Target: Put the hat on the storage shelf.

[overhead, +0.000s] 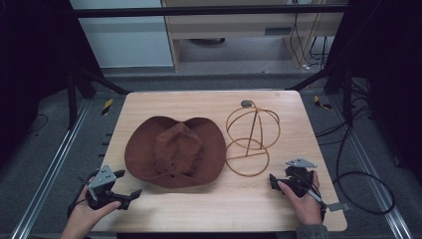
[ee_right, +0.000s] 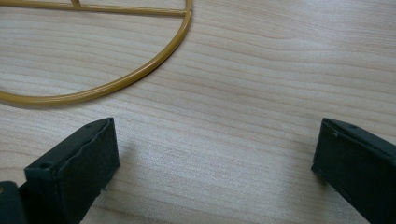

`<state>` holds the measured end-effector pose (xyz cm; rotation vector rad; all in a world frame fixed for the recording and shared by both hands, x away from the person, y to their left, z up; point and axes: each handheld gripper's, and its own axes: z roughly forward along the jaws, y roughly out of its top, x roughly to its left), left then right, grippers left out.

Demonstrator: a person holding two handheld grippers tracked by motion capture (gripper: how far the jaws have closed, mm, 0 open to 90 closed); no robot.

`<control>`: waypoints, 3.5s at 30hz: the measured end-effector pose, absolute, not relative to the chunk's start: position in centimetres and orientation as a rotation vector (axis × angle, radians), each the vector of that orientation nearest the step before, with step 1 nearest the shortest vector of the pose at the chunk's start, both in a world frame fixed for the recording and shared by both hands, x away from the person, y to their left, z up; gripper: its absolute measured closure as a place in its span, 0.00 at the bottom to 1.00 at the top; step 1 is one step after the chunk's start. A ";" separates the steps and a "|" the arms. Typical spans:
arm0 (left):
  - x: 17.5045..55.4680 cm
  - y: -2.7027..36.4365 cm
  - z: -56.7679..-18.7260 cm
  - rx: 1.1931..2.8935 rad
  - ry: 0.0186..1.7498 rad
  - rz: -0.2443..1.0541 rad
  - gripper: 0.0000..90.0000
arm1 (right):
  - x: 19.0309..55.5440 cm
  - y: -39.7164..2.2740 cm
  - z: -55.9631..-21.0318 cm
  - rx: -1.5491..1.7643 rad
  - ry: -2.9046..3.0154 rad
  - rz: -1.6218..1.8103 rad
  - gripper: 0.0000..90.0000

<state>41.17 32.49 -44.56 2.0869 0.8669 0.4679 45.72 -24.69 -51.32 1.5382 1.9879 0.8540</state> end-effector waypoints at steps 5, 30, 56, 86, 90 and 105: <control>41.7 31.0 -43.3 2.123 0.824 0.486 0.04 | 45.7 -24.7 -51.3 1.538 1.989 0.854 0.00; 49.0 27.4 -38.0 2.245 0.795 0.380 0.06 | 45.7 -24.7 -51.3 1.542 1.985 0.854 0.00; 53.1 22.4 -36.8 2.431 0.734 0.358 0.06 | 45.7 -24.7 -51.3 1.537 1.989 0.856 0.00; 57.7 17.9 -38.8 2.587 0.755 0.296 0.14 | 45.7 -24.7 -51.3 1.536 1.993 0.859 0.00; 58.0 17.8 -39.0 2.600 0.754 0.283 0.25 | 45.7 -24.7 -51.3 1.538 1.992 0.860 0.00; 58.4 17.5 -39.5 2.617 0.756 0.253 0.43 | 45.7 -24.7 -51.3 1.536 1.993 0.860 0.00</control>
